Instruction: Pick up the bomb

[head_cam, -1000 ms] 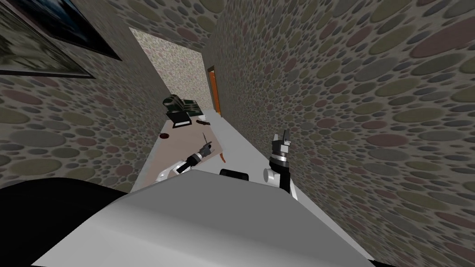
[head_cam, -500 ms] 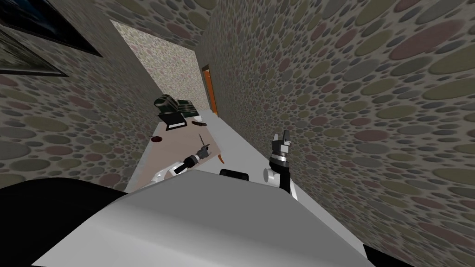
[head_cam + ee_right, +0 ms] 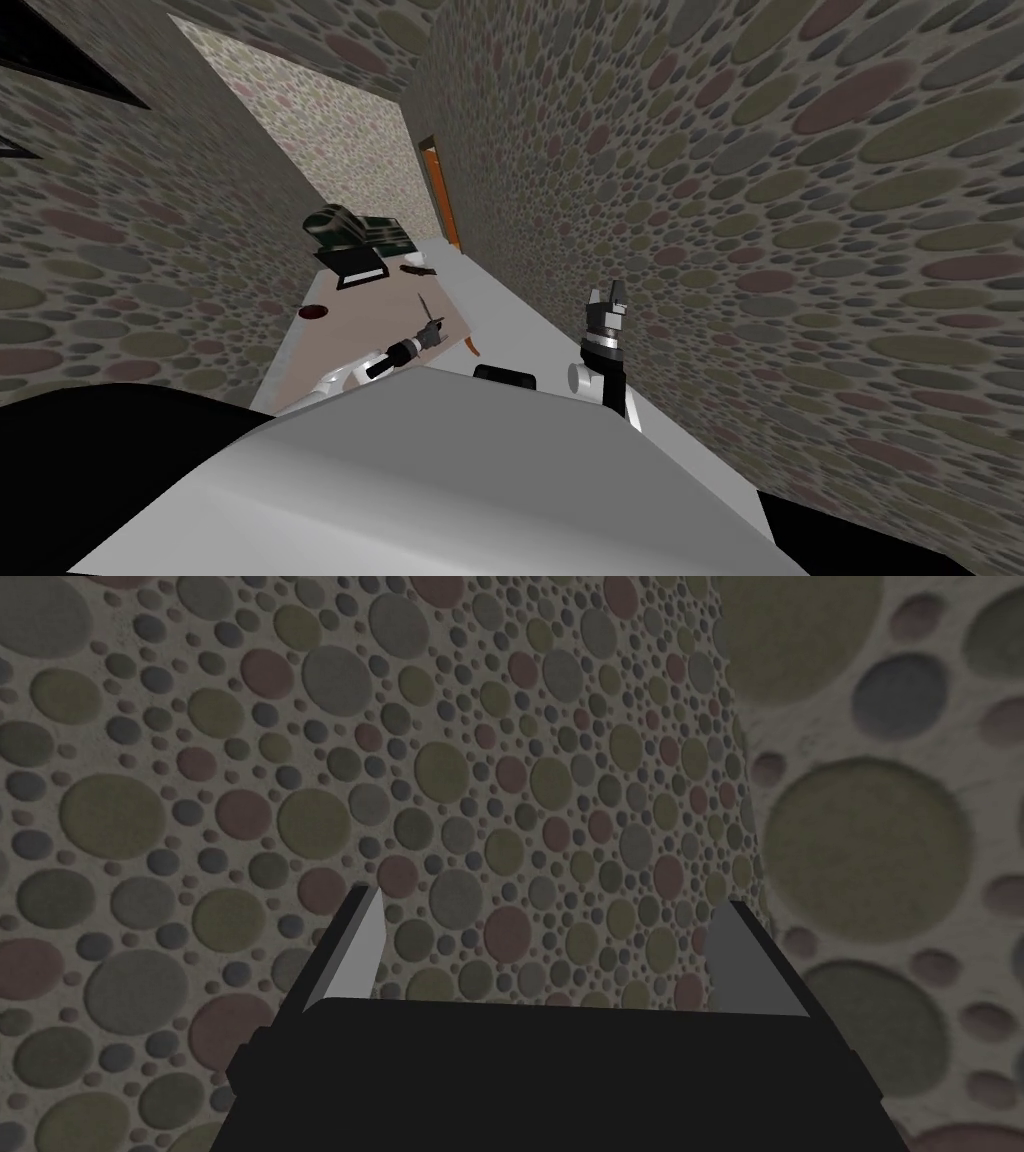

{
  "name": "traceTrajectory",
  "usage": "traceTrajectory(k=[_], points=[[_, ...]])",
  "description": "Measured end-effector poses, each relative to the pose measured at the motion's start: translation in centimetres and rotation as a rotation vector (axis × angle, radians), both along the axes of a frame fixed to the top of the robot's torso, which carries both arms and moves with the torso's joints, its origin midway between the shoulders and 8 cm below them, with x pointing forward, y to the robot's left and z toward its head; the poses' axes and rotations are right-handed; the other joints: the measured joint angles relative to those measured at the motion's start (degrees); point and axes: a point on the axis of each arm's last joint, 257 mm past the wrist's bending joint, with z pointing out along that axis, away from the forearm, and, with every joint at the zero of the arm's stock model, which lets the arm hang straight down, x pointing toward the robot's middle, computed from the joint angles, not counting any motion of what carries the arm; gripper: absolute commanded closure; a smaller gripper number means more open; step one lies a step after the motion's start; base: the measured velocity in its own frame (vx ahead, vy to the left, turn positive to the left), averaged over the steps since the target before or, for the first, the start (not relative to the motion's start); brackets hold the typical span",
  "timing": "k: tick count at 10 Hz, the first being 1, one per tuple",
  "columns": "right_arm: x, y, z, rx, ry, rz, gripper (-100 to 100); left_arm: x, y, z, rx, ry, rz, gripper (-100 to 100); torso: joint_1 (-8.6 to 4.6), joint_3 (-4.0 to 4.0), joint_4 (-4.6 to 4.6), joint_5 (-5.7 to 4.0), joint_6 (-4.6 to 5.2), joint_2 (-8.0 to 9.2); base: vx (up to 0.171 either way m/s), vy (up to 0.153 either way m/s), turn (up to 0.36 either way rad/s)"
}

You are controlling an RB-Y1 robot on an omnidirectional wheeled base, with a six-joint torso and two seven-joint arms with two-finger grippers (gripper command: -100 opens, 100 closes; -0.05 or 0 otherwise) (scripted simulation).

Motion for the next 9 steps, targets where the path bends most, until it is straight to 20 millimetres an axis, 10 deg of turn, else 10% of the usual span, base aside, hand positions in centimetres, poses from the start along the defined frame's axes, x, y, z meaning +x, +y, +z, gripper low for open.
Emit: traceTrajectory(k=[9], points=[[0.0, 0.0, 0.0, 0.0, 0.0, 0.0, 0, -4.9, 7.4, -4.8, 0.0, 0.215, 0.149, -100, 0.04, 0.0, 0.0, 0.01, -0.04, 0.01, 0.032, 0.022, -0.121]])
